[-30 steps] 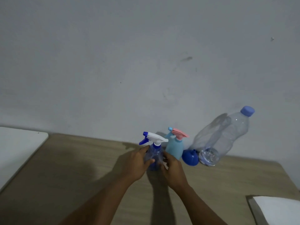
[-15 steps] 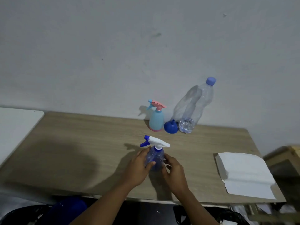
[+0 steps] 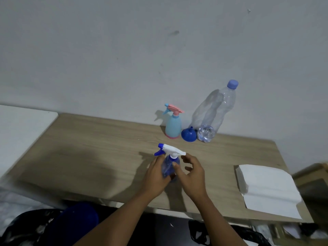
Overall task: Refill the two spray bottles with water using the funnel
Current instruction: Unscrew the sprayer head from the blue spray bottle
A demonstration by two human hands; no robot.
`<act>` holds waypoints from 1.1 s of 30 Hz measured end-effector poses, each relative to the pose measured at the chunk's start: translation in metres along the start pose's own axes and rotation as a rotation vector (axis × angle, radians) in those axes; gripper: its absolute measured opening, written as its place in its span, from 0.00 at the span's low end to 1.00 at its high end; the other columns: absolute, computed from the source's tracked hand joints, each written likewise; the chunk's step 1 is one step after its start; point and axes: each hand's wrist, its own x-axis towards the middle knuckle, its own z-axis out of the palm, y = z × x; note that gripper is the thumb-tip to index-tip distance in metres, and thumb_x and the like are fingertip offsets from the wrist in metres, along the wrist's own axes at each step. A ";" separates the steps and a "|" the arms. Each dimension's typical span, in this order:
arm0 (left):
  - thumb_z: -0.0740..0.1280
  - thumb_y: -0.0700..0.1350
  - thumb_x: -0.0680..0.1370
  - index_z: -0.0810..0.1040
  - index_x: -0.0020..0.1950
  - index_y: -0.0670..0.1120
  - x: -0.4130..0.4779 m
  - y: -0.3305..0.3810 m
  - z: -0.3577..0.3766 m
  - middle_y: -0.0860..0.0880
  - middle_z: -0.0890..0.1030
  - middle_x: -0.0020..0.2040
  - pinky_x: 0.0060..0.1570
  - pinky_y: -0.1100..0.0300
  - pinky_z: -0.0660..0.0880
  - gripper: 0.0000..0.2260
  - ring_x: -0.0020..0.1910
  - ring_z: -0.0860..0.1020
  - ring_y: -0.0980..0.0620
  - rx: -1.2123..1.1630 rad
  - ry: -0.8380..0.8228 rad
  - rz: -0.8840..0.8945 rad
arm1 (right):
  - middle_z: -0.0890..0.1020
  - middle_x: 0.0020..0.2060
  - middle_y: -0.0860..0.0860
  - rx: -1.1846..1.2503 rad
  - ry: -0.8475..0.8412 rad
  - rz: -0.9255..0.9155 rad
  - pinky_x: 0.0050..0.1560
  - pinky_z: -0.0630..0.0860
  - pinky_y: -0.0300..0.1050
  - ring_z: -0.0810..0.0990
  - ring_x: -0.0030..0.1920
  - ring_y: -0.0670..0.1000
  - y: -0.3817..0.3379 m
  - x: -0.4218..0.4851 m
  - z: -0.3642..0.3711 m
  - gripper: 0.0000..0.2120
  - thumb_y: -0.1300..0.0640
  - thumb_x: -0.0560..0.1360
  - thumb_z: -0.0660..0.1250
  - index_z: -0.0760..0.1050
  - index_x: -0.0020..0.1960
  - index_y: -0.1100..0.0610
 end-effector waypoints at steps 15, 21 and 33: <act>0.70 0.36 0.71 0.78 0.64 0.50 0.003 0.001 0.005 0.55 0.83 0.55 0.52 0.66 0.77 0.22 0.54 0.80 0.58 -0.053 0.037 0.021 | 0.86 0.39 0.50 0.098 -0.093 0.070 0.45 0.83 0.57 0.85 0.40 0.53 -0.010 0.026 0.006 0.12 0.60 0.67 0.80 0.84 0.50 0.53; 0.70 0.36 0.72 0.76 0.67 0.50 0.002 0.003 0.003 0.55 0.81 0.58 0.55 0.62 0.78 0.24 0.56 0.80 0.58 -0.046 0.026 0.006 | 0.81 0.56 0.43 0.136 -0.142 0.047 0.56 0.81 0.50 0.82 0.55 0.47 -0.008 0.021 0.000 0.34 0.58 0.69 0.79 0.70 0.71 0.52; 0.70 0.40 0.72 0.75 0.68 0.52 0.000 0.005 0.005 0.55 0.82 0.59 0.57 0.53 0.79 0.25 0.57 0.80 0.58 -0.044 0.029 -0.051 | 0.81 0.48 0.43 0.116 -0.147 0.036 0.52 0.82 0.46 0.82 0.51 0.44 -0.014 0.022 -0.001 0.46 0.60 0.69 0.77 0.57 0.79 0.46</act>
